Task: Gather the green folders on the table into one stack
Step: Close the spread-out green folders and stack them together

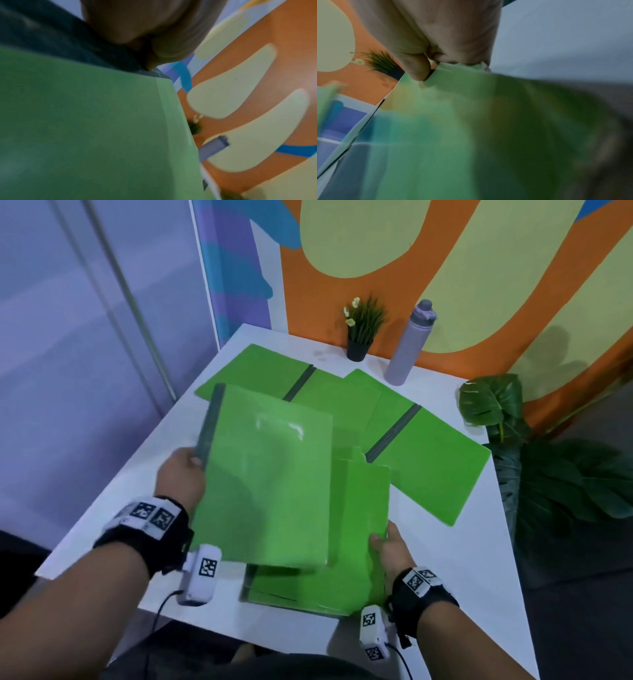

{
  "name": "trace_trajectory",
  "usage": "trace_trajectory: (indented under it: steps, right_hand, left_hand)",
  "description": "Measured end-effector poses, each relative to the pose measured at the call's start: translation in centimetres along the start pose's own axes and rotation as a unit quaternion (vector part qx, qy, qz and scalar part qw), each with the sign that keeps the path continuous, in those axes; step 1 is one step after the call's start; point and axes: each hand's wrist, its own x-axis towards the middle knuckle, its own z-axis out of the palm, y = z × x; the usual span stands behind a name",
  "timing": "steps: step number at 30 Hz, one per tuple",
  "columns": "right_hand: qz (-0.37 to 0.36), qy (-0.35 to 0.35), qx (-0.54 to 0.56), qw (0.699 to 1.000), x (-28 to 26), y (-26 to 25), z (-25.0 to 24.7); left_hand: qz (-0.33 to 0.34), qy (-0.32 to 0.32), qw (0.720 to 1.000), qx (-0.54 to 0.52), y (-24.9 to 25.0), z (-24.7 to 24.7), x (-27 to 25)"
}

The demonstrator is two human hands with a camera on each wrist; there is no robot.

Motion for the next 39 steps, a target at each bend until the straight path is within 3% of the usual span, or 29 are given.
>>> trace_trajectory:
  steps: [5, 7, 9, 12, 14, 18, 21, 26, 33, 39]
  right_hand:
    - [0.136, -0.059, 0.124, 0.981, 0.6, 0.7, 1.8]
    - [0.075, -0.084, 0.085, 0.990, 0.8, 0.6, 3.0]
    - [0.008, -0.075, 0.043, 0.996, 0.9, 0.0, 3.7]
    - [-0.011, -0.080, 0.085, 0.993, 1.3, -1.4, 3.9]
    - [-0.027, -0.090, 0.109, 0.990, 2.1, -2.6, 4.1]
    - [-0.104, -0.080, 0.024, 0.991, 4.2, -5.8, 3.9]
    - [-0.178, -0.026, -0.216, 0.960, 7.3, -7.6, 3.5]
    - [-0.156, 0.014, -0.468, 0.869, 12.9, -8.8, 2.8]
    - [-0.140, -0.068, -0.531, 0.833, 16.0, -9.5, 3.6]
    - [-0.178, -0.069, -0.522, 0.831, 11.4, -5.5, 2.0]
  left_hand:
    - [-0.071, -0.185, 0.978, 0.066, -5.2, 7.2, -2.6]
    - [-0.058, -0.236, 0.963, 0.112, -6.4, 9.1, -3.6]
    - [-0.056, -0.249, 0.960, 0.116, -6.7, 9.9, -3.9]
    - [-0.093, -0.226, 0.970, -0.019, -6.3, 8.9, -3.1]
    - [-0.130, -0.218, 0.961, -0.107, -5.9, 7.6, -2.5]
    - [-0.158, -0.148, 0.945, -0.247, -6.0, 6.0, -1.2]
    - [-0.151, -0.102, 0.942, -0.282, -5.5, 5.2, -0.8]
    - [-0.146, -0.077, 0.933, -0.320, -6.0, 4.8, -0.3]
    - [-0.161, -0.078, 0.928, -0.328, -7.8, 4.3, 0.4]
    - [-0.161, -0.089, 0.929, -0.322, -8.4, 3.3, 0.5]
